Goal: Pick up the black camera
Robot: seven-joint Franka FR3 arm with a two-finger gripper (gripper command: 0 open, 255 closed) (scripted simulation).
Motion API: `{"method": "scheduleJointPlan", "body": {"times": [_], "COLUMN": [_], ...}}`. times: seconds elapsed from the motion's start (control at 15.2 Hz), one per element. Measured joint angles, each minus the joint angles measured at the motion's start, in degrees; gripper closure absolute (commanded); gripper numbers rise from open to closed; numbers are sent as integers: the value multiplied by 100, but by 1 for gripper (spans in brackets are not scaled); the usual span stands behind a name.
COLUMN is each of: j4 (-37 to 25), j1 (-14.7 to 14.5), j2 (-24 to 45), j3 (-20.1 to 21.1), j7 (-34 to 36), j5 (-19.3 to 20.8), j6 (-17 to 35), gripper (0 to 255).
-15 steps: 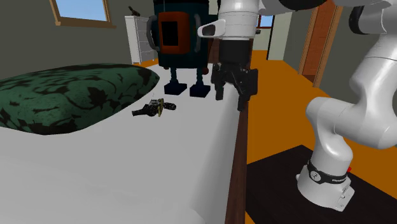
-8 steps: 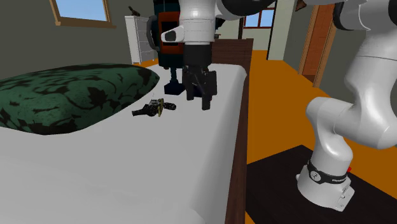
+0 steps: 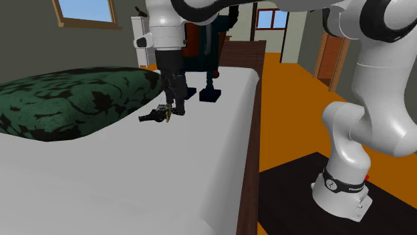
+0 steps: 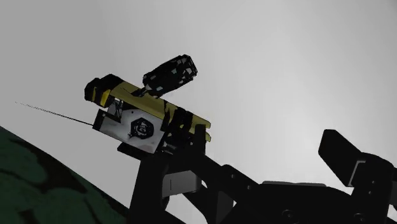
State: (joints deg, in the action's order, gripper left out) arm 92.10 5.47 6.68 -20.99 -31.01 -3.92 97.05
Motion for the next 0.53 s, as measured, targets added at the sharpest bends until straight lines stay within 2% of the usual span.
{"method": "scheduleJointPlan", "body": {"times": [0.53], "j4": [-2952], "j1": [768], "j2": [2288], "j3": [-54], "j7": [-484], "j5": [-747], "j6": [-915], "gripper": [0]}}
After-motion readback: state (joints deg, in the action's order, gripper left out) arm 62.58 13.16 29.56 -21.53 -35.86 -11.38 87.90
